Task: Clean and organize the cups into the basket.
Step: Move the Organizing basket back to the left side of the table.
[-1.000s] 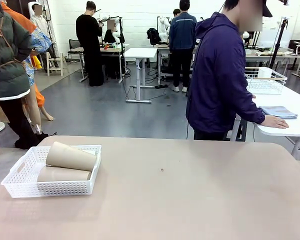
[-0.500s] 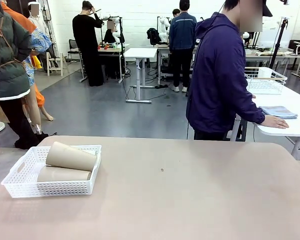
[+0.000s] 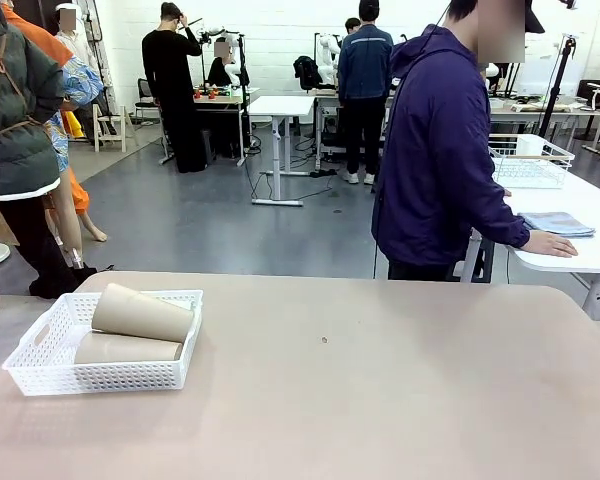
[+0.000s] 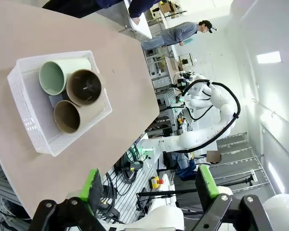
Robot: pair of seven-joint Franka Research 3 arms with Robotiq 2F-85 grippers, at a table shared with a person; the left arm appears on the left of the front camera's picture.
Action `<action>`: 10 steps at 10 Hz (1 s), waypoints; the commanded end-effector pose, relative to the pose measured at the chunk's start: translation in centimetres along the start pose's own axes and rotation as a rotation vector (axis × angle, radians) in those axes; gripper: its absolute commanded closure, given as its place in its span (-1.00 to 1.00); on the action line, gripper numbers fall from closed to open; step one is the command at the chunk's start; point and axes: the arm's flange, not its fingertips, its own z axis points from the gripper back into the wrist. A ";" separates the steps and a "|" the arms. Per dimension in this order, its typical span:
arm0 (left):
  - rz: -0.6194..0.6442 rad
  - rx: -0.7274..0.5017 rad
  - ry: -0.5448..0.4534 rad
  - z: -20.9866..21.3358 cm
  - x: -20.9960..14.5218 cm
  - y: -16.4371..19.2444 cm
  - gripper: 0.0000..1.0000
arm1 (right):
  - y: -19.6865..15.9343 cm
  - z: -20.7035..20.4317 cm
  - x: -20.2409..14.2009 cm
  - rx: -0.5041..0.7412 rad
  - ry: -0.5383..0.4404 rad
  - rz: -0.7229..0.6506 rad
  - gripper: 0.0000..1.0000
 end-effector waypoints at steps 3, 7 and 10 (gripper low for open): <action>0.009 0.000 -0.002 0.0 -0.1 0.3 -1.00 | 0.0 -0.2 0.0 -0.012 -0.001 -0.010 -1.00; 0.009 0.000 -0.002 0.0 -0.1 0.3 -1.00 | 0.0 -0.2 0.0 -0.012 -0.001 -0.010 -1.00; 0.009 0.000 -0.002 0.0 -0.1 0.3 -1.00 | 0.0 -0.2 0.0 -0.012 -0.001 -0.010 -1.00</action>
